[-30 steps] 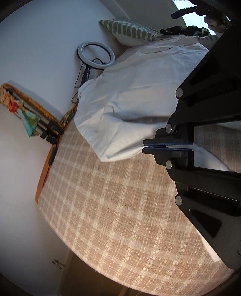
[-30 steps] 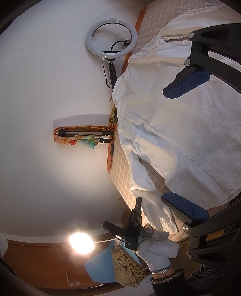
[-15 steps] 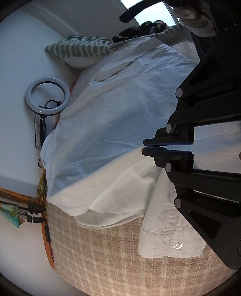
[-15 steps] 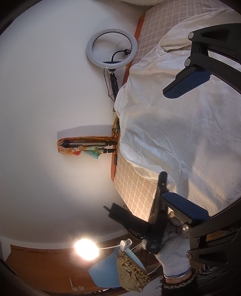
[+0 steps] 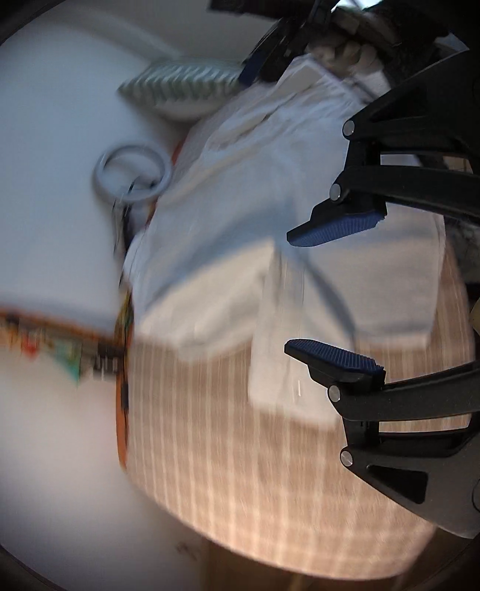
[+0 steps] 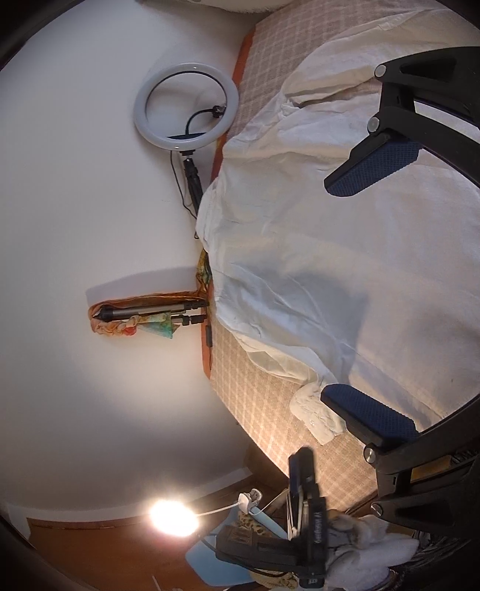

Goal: Fold small clothes

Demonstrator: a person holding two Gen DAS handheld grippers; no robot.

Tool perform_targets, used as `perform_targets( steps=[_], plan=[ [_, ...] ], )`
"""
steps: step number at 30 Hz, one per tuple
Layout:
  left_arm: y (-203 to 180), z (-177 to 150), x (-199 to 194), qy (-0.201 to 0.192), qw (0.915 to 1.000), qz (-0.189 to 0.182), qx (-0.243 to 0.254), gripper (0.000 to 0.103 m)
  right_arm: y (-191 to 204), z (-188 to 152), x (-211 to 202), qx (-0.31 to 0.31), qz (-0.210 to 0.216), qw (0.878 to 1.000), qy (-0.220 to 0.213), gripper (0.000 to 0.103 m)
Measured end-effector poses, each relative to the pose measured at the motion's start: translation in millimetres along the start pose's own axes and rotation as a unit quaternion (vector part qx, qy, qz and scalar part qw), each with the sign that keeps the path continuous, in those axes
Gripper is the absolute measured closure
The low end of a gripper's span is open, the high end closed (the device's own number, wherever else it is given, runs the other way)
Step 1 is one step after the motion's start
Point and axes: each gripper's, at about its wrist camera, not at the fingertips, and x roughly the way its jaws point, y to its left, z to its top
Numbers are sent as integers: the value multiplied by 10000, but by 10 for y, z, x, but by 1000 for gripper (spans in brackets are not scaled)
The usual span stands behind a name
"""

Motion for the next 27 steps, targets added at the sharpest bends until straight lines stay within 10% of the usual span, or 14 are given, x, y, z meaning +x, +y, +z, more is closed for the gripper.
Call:
perform_targets(
  steps=[2,8,15,18,27],
  plan=[
    [388,-10,69,76,9980,423,-474,49,7,-20,73,105,84,9998,120,1],
    [970,-71,518,740,9815,56,-1765,49,47,-57,301,525,373,9969,451,3],
    [699,-103,818,856,9924,570,-670,52,95,-72,448,561,329,9962,574,4],
    [607,-117,837,841,9928,816,-260,95,79,-77,478,619,345,9954,642,4],
    [184,-132,212,207,9995,163,190,102,18,-102,462,676,315,9949,681,5]
  ],
)
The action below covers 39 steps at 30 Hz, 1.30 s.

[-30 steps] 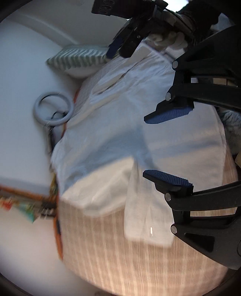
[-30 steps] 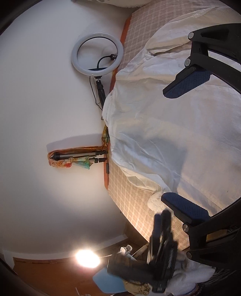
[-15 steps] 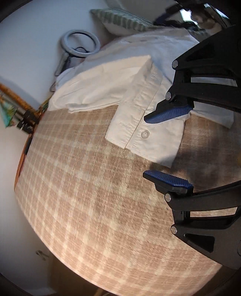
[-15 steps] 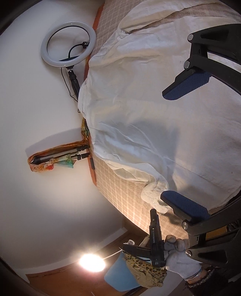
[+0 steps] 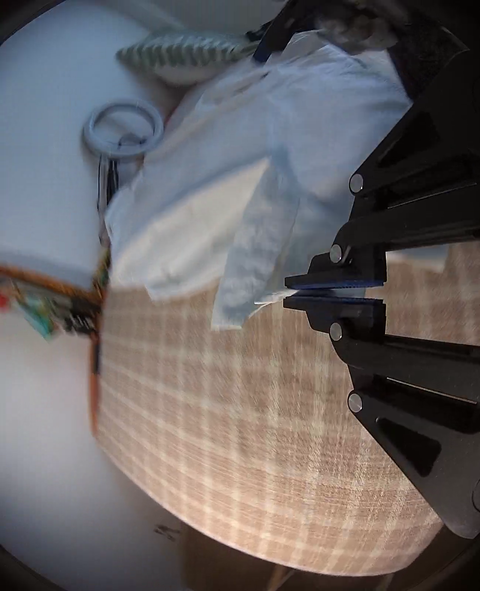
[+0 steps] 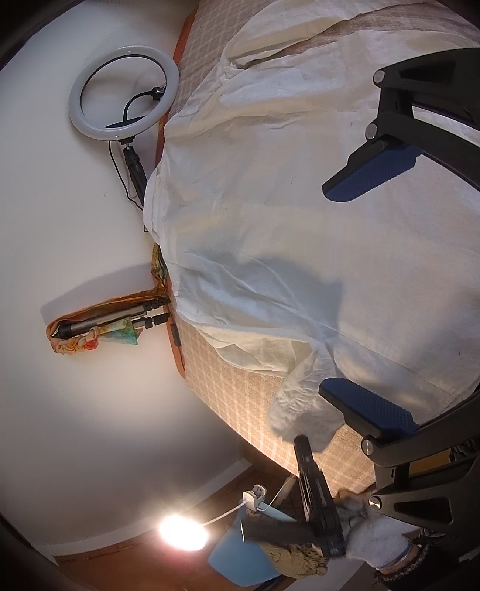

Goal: Fold small clothes

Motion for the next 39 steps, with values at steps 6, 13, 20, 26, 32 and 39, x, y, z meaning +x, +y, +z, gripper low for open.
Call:
perform_targets(
  steps=[6,13,20,26,32,39],
  plan=[
    [-779,-233,-411,-354,9876,-392,1478,102,-19,12,79,-17,160,9998,144,5],
    [-1290,-641,-390,237,9652,-1075,2370,97,-30,-69,226,89,542,9970,547,6],
    [-1208,-570,-387,359,9699,-1461,1915,96,-332,-106,236,761,1014,9891,753,7],
    [-591,-149,231,947,9891,-1132,-17,96,-347,-269,449,877,1284,9781,1386,21],
    [-362,-107,740,1490,9790,-1148,-782,80,-226,-415,692,768,1323,9698,1900,23],
    [-475,-20,806,1285,9849,-973,-632,103,-132,-524,843,1010,1840,9520,2227,79]
  ],
)
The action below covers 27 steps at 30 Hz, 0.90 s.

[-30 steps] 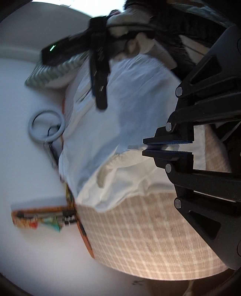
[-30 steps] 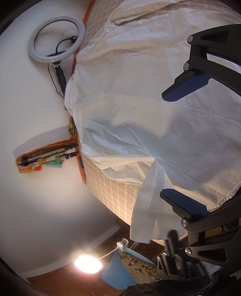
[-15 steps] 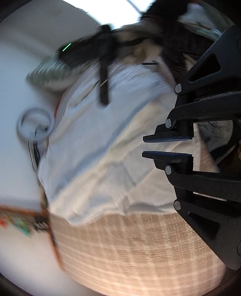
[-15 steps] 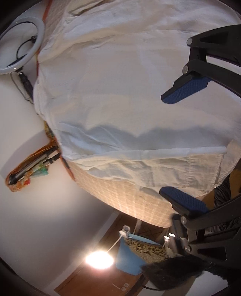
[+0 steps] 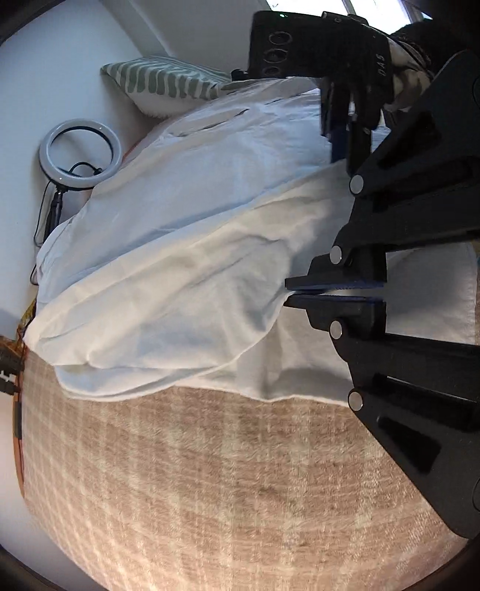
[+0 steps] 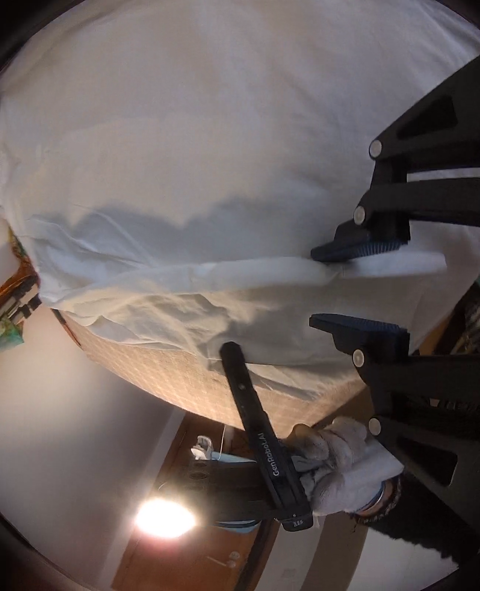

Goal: Fold small clothes

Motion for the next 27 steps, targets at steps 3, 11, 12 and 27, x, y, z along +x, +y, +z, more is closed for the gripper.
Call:
perform_targets(
  steps=[3,11,12,27],
  plan=[
    [11,31,-208,-206,9997,45,94,103,2,4,35,359,565,9978,37,88],
    [126,12,-661,-782,9944,668,251,103,354,39,248,559,1624,9851,28,92],
    [137,10,-638,-807,9938,734,219,103,362,32,317,571,1551,9862,47,92],
    [374,-662,-593,-604,9912,1172,85,55,747,73,-50,-961,-289,9935,-533,61]
  ],
)
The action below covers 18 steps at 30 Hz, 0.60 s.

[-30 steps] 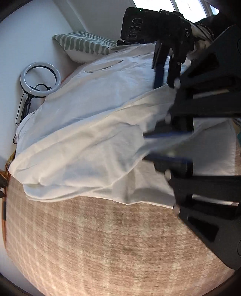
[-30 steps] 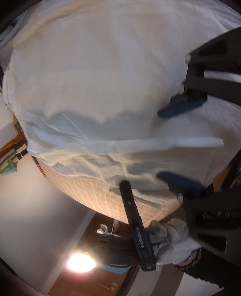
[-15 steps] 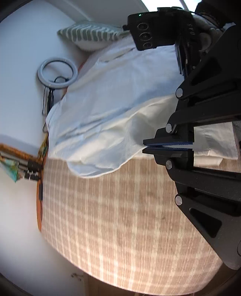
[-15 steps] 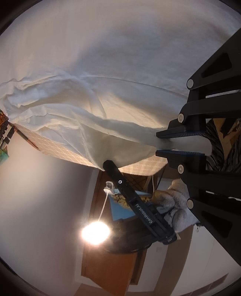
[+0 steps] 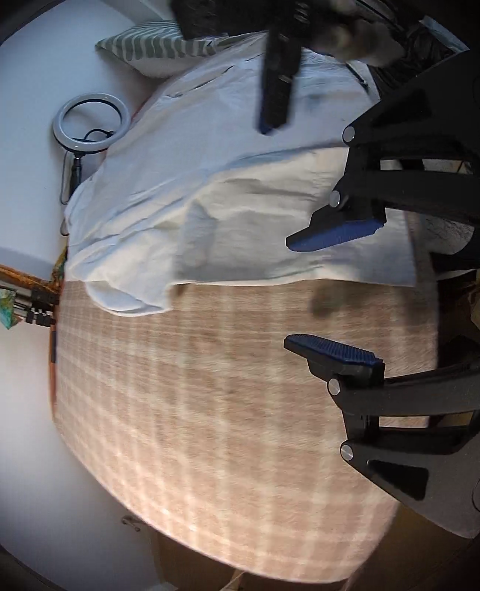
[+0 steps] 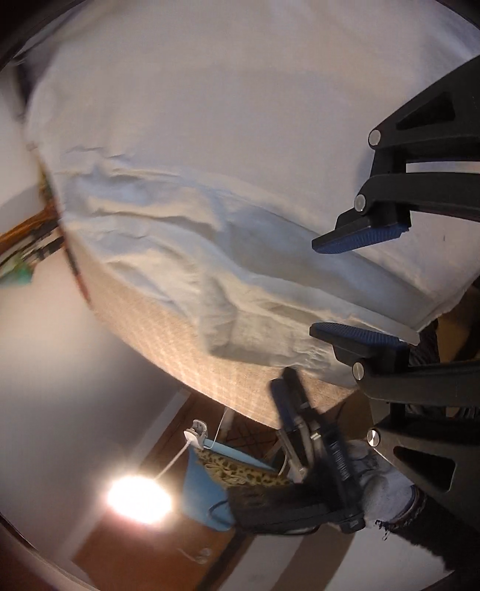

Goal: Fold small clothes

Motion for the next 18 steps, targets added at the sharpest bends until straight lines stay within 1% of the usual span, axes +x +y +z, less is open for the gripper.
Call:
perform_targets(
  steps=[2,4,5,6,7,8,9,10,11,12,14,18],
  plan=[
    [26,-111,40,111,9998,-80,-165,55,121,101,-88,-399,-205,9988,-182,61],
    [14,-170,32,-13,9997,-72,-239,55,245,237,-132,-666,-345,9966,-346,60],
    [1,-176,36,-23,9997,-62,-236,55,262,282,-126,-704,-353,9962,-382,59],
    [-16,-179,37,-51,9997,-91,-231,55,256,310,-139,-695,-326,9961,-444,56],
    [-28,-192,43,-53,9995,-205,-242,58,280,349,-127,-650,-260,9964,-476,49],
    [-48,-204,54,-76,9994,-231,-238,60,293,368,-126,-586,-154,9970,-479,45],
    [-74,-211,62,-102,9996,-178,-178,65,303,380,-58,-546,-102,9974,-455,44],
    [-108,-213,69,-130,9998,-111,-49,77,309,396,14,-517,-69,9978,-405,44],
    [-109,-215,82,-105,9998,-164,-4,87,308,401,143,-516,-46,9981,-319,44],
    [-108,-217,94,-51,9995,-315,-55,95,317,395,246,-522,-41,9984,-234,44],
    [-93,-224,75,-112,9990,-393,-180,96,268,372,423,-447,-45,9990,-15,44],
    [-175,-241,-56,-294,9984,-465,-114,97,90,351,678,-49,-147,9992,377,45]
  ],
)
